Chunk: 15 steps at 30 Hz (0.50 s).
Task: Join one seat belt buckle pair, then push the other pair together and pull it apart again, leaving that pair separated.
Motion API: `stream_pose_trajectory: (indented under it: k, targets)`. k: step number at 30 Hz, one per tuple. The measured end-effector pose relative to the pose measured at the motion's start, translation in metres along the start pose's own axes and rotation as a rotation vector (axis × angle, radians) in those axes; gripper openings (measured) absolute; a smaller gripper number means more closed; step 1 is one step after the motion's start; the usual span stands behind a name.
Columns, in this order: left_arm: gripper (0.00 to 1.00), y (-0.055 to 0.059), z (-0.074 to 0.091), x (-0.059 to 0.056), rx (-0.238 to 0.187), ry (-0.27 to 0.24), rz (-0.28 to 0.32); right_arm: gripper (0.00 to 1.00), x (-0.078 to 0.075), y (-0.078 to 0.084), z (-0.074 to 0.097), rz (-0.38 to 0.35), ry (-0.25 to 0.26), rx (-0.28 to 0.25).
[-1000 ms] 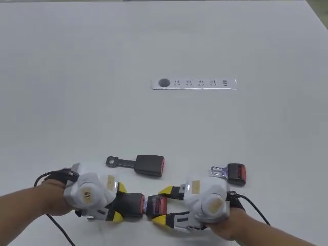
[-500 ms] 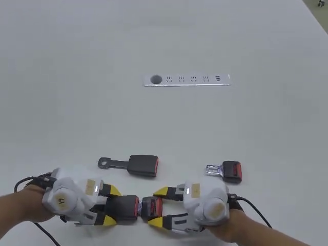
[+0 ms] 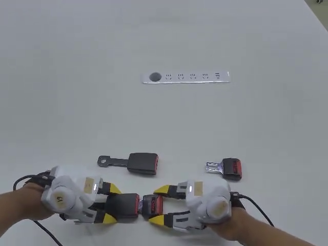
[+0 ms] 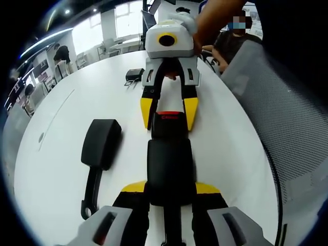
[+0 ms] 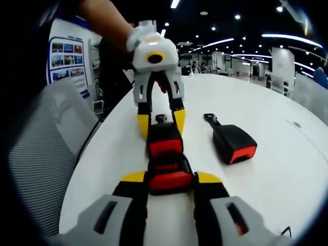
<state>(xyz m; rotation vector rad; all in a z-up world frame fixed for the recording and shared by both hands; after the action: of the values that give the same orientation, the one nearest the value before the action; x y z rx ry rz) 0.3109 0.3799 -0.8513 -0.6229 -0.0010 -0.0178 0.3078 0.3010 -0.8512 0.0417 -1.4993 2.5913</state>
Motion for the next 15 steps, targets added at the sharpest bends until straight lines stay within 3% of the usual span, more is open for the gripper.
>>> stream_pose_trajectory:
  k: [15]
  targets:
    - [0.32, -0.0004, -0.0004, -0.0004, 0.006, -0.004, 0.003, 0.34, 0.0011, 0.0005, 0.0005, -0.002, 0.020, 0.009]
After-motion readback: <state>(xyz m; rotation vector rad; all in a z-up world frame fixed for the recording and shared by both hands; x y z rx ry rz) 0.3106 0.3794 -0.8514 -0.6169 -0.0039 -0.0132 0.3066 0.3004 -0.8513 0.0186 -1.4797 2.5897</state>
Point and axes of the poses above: the centre of the closed fingertips' face, and the gripper's own axes: z roughly backward along the fingers, x roughly to its left, y roughly out of its underside, the point moved 1 cm from there along z, roughly backward along the fingers, and after that the axes turned 2 degrees about -y, right-handed, at the moved point
